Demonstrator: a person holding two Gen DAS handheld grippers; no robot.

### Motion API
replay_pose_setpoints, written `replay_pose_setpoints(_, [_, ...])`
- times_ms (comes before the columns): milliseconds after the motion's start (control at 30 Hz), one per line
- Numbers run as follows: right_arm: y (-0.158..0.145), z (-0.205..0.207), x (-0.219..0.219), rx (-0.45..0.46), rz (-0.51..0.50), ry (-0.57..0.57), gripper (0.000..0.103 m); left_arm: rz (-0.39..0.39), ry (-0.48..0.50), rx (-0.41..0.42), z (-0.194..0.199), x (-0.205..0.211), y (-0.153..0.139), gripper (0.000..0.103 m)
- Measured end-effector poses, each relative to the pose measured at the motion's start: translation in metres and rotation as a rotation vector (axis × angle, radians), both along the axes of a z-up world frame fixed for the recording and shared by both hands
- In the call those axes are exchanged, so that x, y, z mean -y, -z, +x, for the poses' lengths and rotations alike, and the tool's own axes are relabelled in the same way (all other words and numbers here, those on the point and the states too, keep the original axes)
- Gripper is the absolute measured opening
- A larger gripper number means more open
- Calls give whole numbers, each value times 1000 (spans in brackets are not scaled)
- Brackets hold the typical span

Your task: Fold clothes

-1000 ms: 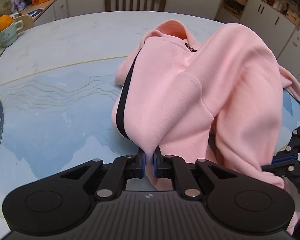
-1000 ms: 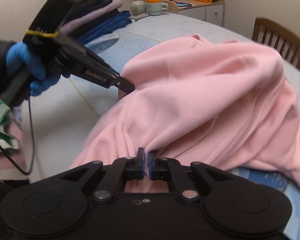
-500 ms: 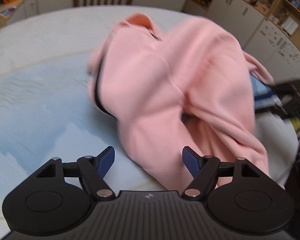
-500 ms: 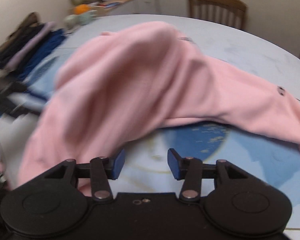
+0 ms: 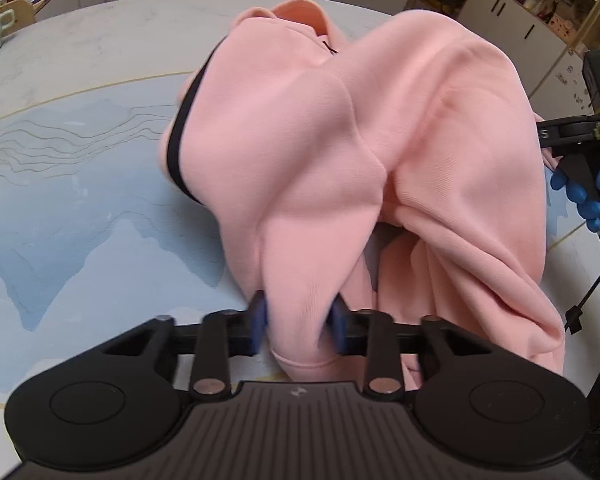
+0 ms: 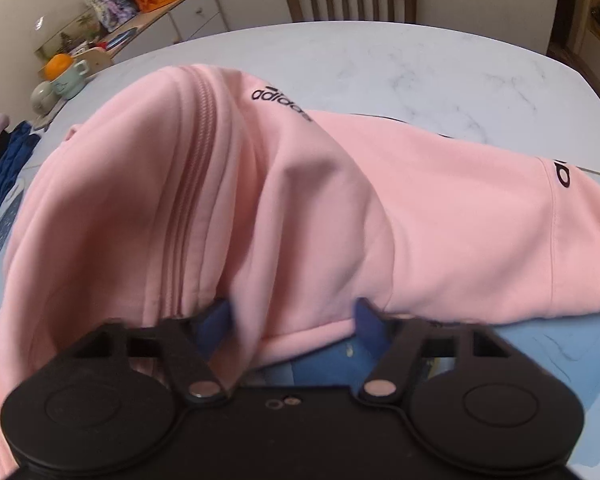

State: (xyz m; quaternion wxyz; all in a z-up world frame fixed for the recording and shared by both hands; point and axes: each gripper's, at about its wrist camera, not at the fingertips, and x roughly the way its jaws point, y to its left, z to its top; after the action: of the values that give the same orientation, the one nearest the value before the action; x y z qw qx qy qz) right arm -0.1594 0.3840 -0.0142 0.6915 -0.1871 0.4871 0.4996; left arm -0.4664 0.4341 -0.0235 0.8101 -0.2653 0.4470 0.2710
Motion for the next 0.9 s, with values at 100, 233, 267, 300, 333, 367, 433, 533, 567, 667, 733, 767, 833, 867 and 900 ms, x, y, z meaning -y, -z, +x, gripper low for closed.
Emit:
replay_pose_setpoints(100, [2,-5,-5,16,-7,-28,103,69,23,-35,5,10,-2,15])
replay_pose_setpoints(233, [-9,-19,5,181,-3,-107,103,135,22,-77,-3,10,-8,11])
replay_pose_setpoints(267, [-13,-16,10,207,-6,-116,103,152,10,-95,-10,5,-9,11])
replay_pose_setpoints(300, [-17,-14,15,232,-10,-126,103,169,-4,-114,-18,-1,-10,11])
replay_pose_setpoints(333, [-18,-9,17,249,-20,-130,103,187,-22,-136,-30,-10,-11,11])
replay_pose_setpoints(367, [-19,-4,18,266,-31,-134,103,206,-38,-158,-41,-18,-13,11])
replay_pose_setpoints(433, [-21,5,22,298,-52,-141,103,250,-52,-199,-57,-32,-18,11])
replay_pose_setpoints(533, [-25,5,19,298,-41,-155,103,326,-34,-276,-57,-54,-26,11])
replay_pose_setpoints(567, [-26,2,15,284,-26,-162,103,343,-24,-299,-55,-61,-27,11])
replay_pose_setpoints(667, [-29,-9,9,253,-7,-185,103,335,18,-304,-48,-71,-21,12])
replay_pose_setpoints(733, [-31,-16,11,234,3,-202,103,326,37,-301,-41,-72,-17,18])
replay_pose_setpoints(767, [-34,-18,13,224,6,-211,103,327,50,-296,-41,-69,-19,20])
replay_pose_setpoints(833, [-40,-21,17,203,13,-228,103,325,77,-282,-43,-62,-23,46])
replay_pose_setpoints(867, [-43,-23,19,192,17,-237,103,309,92,-257,-46,-57,-28,59])
replay_pose_setpoints(900, [-46,-25,21,182,20,-246,103,300,111,-235,-47,-52,-32,74])
